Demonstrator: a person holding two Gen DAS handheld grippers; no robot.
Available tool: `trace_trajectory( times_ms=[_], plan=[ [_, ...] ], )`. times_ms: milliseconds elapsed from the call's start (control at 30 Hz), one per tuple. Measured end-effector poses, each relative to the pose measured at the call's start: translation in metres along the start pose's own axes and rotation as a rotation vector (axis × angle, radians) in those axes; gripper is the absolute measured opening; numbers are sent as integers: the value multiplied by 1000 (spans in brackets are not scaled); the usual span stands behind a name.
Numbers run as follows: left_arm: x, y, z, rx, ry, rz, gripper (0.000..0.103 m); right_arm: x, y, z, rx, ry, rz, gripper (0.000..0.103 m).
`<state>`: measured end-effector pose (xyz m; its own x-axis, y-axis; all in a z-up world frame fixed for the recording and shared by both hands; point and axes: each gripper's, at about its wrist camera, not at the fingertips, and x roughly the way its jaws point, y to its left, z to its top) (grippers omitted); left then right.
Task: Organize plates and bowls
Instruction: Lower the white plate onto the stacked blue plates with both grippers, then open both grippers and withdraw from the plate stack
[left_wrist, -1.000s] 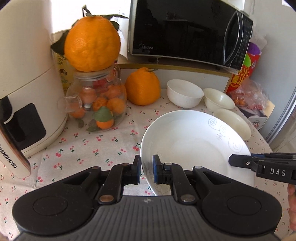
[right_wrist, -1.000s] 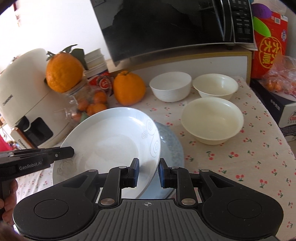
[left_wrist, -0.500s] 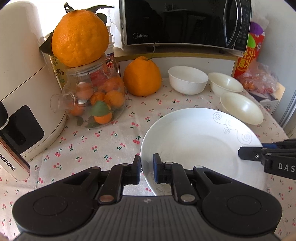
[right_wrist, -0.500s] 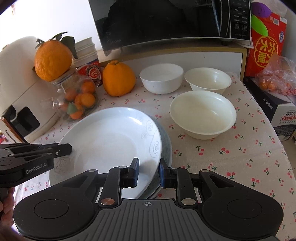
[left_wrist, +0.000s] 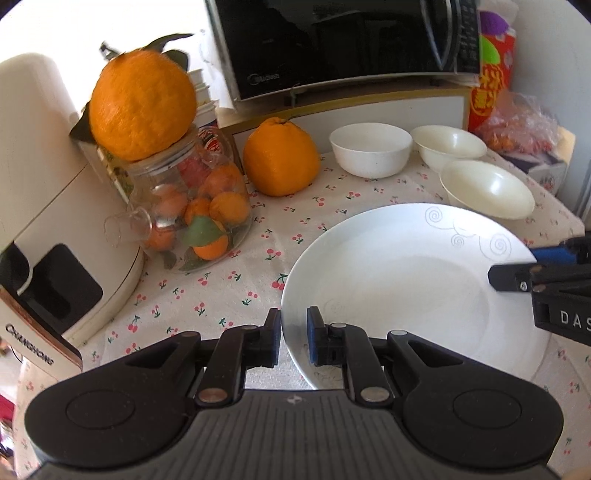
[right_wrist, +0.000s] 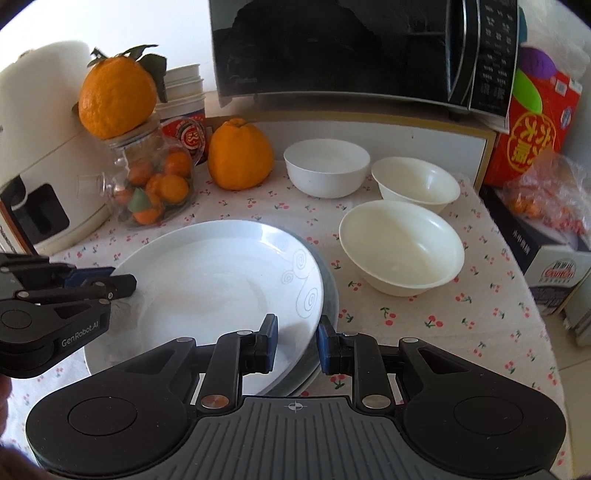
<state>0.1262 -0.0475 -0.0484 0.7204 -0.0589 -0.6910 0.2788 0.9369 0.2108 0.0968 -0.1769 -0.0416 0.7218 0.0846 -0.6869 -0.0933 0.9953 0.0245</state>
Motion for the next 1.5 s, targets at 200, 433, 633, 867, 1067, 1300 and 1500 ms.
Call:
trace_trajectory(
  times_ms=[200,433,633,867,1067,1300,1500],
  plan=[
    [-2,-13,0,71,-18,2,12,1,0,-1,-42,0,-32,24],
    [1,-21,-2,94,-2,-27,14,2,4,-3,-74,8,-45,24],
    [-3,-18,-1,69,-18,-34,23,3,6,-5,-126,23,-22,33],
    [-7,-12,1,25,-33,-50,50,-9,-5,3,-45,-4,79,58],
    [-8,-7,2,-22,-31,-71,69,-9,-16,8,17,-16,74,58],
    [-11,-2,1,-60,-29,-74,81,-4,-44,10,161,10,77,58],
    [-16,1,1,-93,-24,-88,94,-5,-68,8,221,10,40,58]
  ],
)
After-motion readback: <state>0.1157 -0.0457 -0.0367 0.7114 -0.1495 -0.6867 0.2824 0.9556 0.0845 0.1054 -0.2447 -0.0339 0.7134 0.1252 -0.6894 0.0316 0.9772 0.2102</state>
